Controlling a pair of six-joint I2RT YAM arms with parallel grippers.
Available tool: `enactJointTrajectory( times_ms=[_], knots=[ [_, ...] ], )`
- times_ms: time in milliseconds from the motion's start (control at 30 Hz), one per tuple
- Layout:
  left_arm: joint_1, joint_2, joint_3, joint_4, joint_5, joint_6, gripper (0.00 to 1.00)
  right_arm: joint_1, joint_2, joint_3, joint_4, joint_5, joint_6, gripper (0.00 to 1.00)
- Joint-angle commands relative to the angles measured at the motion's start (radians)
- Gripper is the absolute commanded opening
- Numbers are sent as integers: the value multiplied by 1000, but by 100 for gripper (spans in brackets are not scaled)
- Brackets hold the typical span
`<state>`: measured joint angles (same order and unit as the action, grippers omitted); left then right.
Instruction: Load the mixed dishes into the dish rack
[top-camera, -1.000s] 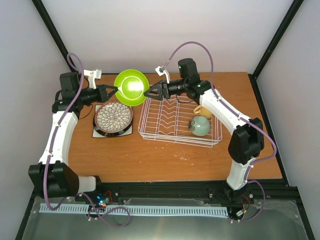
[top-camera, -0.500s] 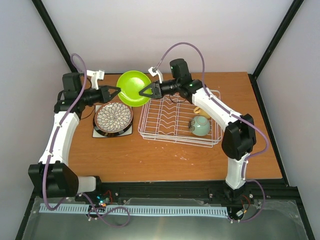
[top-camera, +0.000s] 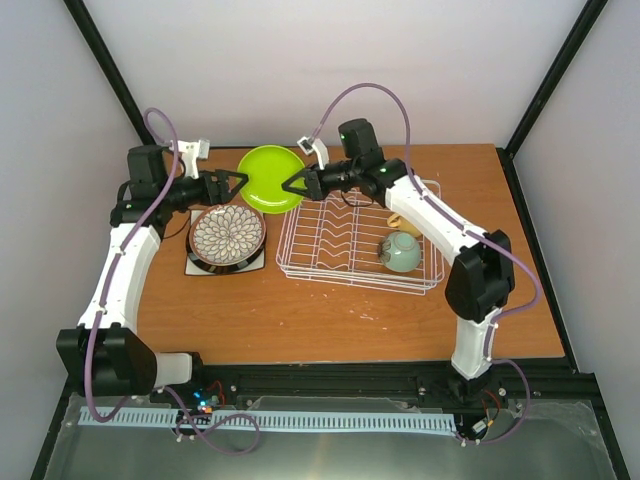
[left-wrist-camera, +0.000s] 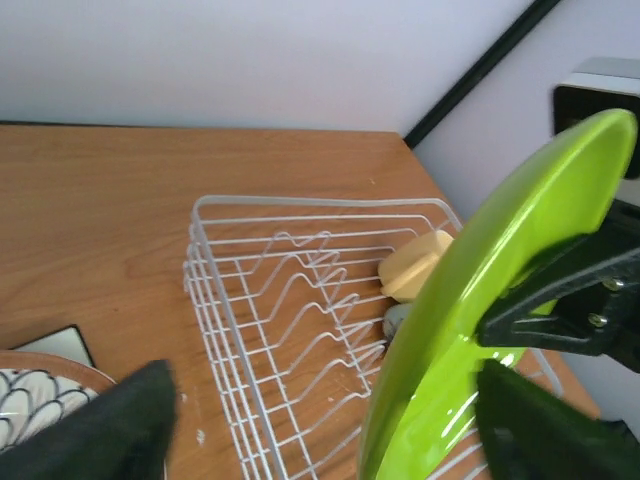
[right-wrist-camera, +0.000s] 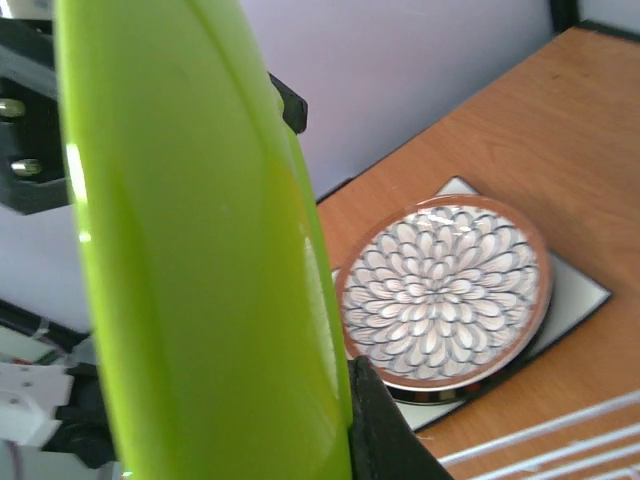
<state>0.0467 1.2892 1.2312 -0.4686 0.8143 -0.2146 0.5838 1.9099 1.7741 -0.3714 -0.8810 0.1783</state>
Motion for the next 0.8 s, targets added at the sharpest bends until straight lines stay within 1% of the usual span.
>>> enactJointTrajectory(
  times_ms=[0,33,67,133,233,400,567,700,767],
  knots=[
    [2,-8,36,-8,-103,16,93,-3,-86,21,-46,147,-142,3],
    [2,-12,40,-8,-124,16,99,-7,-97,16,-58,187,-165,3],
    [3,-16,40,-7,-146,10,100,-10,-110,7,-58,228,-187,3],
    [2,-29,36,10,-191,-2,100,-19,-148,-24,-43,335,-235,3],
    [3,-56,17,42,-253,-21,100,-42,-197,-86,-16,454,-314,3],
    [2,-65,-1,48,-321,2,100,-61,-210,-126,-47,688,-572,3],
    [4,-46,-15,38,-354,30,100,-115,-208,-188,-4,775,-725,3],
    [4,-36,-35,47,-372,42,100,-134,-182,-219,44,854,-860,3],
    [5,-26,-43,45,-379,48,100,-149,-168,-216,57,857,-896,3]
  ],
)
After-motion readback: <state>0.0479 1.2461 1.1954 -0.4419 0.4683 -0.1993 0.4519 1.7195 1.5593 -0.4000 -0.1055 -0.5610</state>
